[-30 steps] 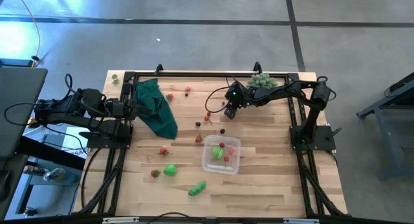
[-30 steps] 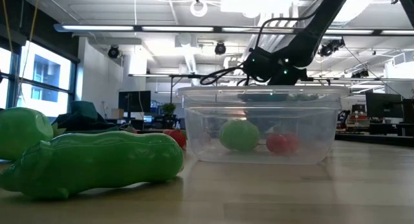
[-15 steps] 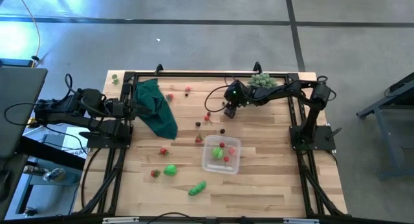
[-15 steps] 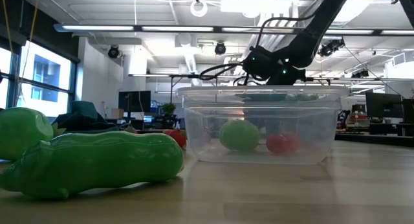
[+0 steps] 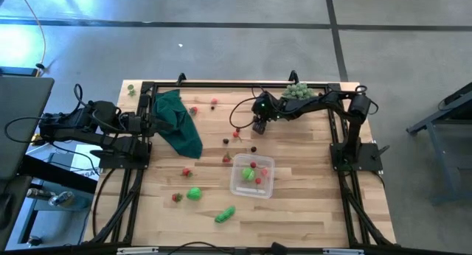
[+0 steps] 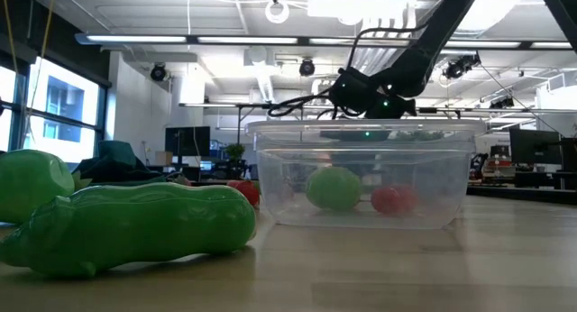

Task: Pick and placing Produce into tupperware
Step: Put the right blueberry into the container

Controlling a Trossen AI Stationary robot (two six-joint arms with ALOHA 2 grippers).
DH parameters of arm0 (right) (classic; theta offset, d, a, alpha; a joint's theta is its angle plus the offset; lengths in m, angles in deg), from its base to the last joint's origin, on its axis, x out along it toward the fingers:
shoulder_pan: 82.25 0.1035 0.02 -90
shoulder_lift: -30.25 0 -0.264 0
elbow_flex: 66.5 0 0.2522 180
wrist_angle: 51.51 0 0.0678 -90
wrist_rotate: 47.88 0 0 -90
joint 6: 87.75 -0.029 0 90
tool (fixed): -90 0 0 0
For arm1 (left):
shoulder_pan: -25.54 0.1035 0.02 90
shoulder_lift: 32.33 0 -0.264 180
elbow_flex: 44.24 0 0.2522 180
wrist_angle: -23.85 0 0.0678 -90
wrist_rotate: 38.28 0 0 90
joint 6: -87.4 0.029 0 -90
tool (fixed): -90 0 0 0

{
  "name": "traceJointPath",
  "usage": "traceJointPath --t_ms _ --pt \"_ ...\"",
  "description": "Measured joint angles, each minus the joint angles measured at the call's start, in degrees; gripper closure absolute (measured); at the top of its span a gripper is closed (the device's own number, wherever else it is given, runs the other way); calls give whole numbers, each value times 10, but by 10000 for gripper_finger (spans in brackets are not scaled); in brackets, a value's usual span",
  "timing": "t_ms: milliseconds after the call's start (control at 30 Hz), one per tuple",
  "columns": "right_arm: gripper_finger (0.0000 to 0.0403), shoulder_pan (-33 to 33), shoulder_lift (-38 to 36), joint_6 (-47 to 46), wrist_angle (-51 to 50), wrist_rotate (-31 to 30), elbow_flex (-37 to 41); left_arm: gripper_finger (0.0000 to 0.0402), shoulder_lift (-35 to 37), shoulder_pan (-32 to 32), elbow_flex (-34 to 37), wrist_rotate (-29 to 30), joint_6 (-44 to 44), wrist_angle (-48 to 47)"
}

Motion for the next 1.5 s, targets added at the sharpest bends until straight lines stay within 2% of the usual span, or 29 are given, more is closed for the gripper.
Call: traceJointPath --t_ms 167,1167,1300,1500 --pt "238 -1 0 3 -11 -19 -1 401 0 0 0 0 0 0" --pt "238 -1 -4 -40 -80 12 -3 401 0 0 0 0 0 0" --pt "238 -6 -3 -88 -135 16 -39 401 0 0 0 0 0 0" --pt "238 -16 -2 -92 -247 6 -125 401 0 0 0 0 0 0"
